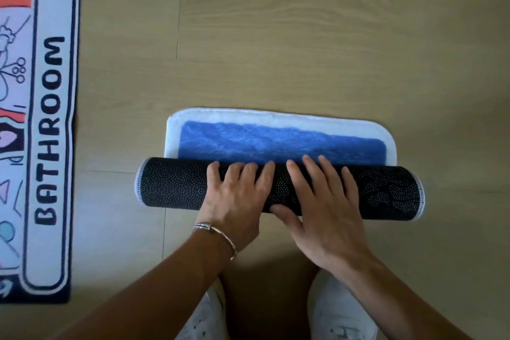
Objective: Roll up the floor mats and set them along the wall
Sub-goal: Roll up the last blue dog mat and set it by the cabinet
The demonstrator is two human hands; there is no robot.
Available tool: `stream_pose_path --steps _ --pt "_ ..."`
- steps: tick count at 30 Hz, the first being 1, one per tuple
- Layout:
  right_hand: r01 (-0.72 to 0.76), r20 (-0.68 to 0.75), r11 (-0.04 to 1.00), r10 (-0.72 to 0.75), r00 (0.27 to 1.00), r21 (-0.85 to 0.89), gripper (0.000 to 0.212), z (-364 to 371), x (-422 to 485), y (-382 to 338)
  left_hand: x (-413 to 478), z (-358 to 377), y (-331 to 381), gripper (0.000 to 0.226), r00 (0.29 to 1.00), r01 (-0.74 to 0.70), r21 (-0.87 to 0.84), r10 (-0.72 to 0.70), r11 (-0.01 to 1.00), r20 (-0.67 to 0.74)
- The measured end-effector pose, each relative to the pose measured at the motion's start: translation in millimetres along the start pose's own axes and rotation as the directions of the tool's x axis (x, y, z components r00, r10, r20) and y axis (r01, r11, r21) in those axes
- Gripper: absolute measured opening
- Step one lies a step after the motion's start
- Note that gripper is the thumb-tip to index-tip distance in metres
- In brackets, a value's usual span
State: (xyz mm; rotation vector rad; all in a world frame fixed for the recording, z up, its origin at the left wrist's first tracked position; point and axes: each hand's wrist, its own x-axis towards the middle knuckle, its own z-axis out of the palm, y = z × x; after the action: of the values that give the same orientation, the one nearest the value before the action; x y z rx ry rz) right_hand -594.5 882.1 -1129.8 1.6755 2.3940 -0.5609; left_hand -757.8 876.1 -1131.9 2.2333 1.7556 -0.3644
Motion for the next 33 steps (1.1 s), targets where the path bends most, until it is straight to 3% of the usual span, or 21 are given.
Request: stream_pose_path --steps 5,9,12,15,19,24,26,31,33 --pt "-0.075 -0.025 0.997 0.075 0.997 0.001 0.071 -5.0 37.4 2.4 16.5 -9.3 -17.8 0.117 0.993 -0.103 0.013 0.103 0.995 -0.051" --pt "-0.092 -0.075 0.996 0.092 0.993 0.005 0.061 -8.5 69.4 6.5 19.8 -11.5 -28.0 0.091 0.993 -0.093 0.058 0.097 0.994 -0.065" --pt "-0.113 -0.065 0.994 0.113 0.991 0.008 0.066 -13.4 81.0 6.4 29.9 -13.0 -34.2 0.072 0.994 -0.094 -0.003 0.094 0.996 -0.050" --pt "-0.139 0.012 0.990 0.139 0.990 -0.006 0.076 -20.7 91.6 10.2 48.2 -23.1 -36.8 0.078 0.999 -0.034 -0.095 0.034 0.995 -0.002" --pt "-0.160 0.040 0.987 0.160 0.986 -0.006 0.062 -26.8 108.9 15.3 72.6 -24.5 -40.1 0.081 0.993 0.101 -0.191 -0.086 0.976 0.086" --pt "-0.165 0.049 0.986 0.164 0.985 -0.001 0.061 -30.9 116.0 14.8 85.1 -24.2 -41.3 0.076 0.988 0.122 -0.198 -0.099 0.973 0.121" --pt "-0.165 0.054 0.986 0.165 0.985 -0.006 0.063 -34.0 114.2 14.4 83.0 -25.3 -41.2 0.077 0.991 0.111 -0.178 -0.095 0.978 0.096" --pt "-0.099 0.107 0.994 0.095 0.990 0.036 0.083 -34.5 92.7 14.4 56.0 -25.6 -45.2 0.113 0.998 -0.046 -0.011 0.046 0.999 0.038" --pt "-0.007 0.199 0.997 -0.007 0.980 0.071 0.091 -34.9 76.4 18.2 43.1 -28.4 -43.6 0.114 0.982 -0.106 0.117 0.085 0.987 0.170"
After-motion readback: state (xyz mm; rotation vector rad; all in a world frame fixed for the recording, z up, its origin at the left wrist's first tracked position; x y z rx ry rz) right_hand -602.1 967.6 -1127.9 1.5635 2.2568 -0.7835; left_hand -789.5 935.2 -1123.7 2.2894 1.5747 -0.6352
